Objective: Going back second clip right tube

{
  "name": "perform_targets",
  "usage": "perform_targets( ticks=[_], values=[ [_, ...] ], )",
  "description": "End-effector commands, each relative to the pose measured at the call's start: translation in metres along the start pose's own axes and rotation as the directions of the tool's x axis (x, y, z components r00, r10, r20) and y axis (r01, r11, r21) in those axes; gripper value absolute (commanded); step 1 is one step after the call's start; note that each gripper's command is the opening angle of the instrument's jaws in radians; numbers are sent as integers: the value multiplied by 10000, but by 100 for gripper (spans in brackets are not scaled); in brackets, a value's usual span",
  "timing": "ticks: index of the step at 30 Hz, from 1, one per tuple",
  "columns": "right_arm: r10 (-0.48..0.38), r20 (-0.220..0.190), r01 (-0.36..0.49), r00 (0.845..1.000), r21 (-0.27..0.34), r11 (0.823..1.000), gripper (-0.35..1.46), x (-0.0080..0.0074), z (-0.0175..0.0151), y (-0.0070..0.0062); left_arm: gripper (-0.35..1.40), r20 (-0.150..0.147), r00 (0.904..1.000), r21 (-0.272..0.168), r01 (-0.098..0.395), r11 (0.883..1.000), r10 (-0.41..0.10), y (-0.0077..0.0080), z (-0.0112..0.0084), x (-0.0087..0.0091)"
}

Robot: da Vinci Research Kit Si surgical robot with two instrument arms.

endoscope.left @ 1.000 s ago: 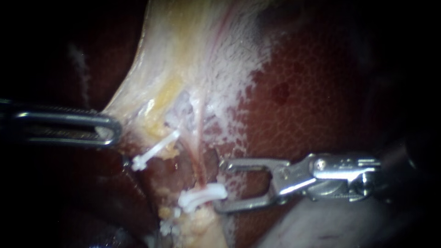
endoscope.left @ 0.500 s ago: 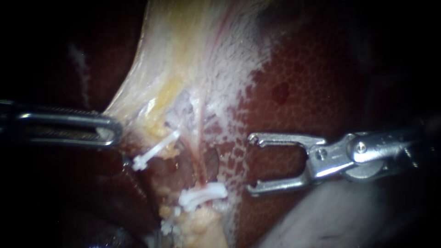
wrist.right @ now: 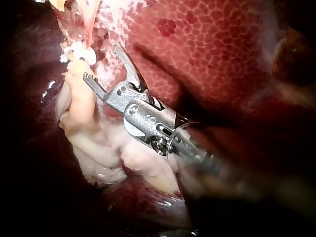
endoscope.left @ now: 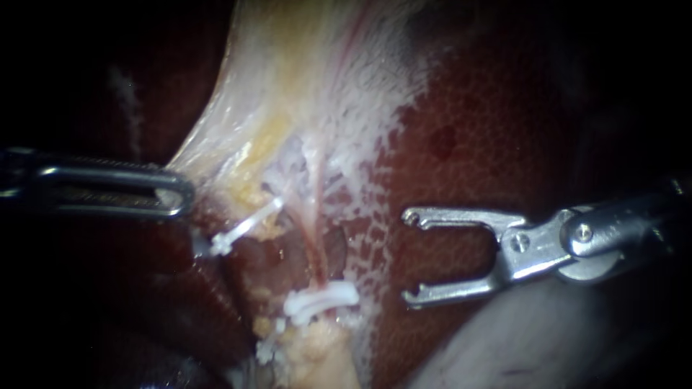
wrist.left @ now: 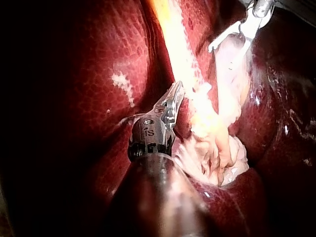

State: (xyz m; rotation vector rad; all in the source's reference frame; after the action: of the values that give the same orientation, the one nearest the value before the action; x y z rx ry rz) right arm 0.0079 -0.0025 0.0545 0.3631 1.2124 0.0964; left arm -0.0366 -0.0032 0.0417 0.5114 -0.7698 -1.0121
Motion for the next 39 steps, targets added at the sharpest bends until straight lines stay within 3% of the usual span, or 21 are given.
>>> perform_targets(
  ticks=[1, 16, 39],
  values=[
    [-5, 2, 5, 10000, -2, 10000, 60, 0, 0, 0, -35, -57, 10000, 12, -16, 10000, 16, 2, 3, 2],
    [-7, -3, 7, 10000, 17, 10000, 60, -4, -8, 2, -35, -628, 9980, 201, 9, 9998, 3, 5, 64, 37],
    [-51, -4, 51, 10000, 14, 10000, 60, -3, -10, 4, -35, -751, 9972, 258, -30, 9997, 49, 6, 77, 41]
  ],
)
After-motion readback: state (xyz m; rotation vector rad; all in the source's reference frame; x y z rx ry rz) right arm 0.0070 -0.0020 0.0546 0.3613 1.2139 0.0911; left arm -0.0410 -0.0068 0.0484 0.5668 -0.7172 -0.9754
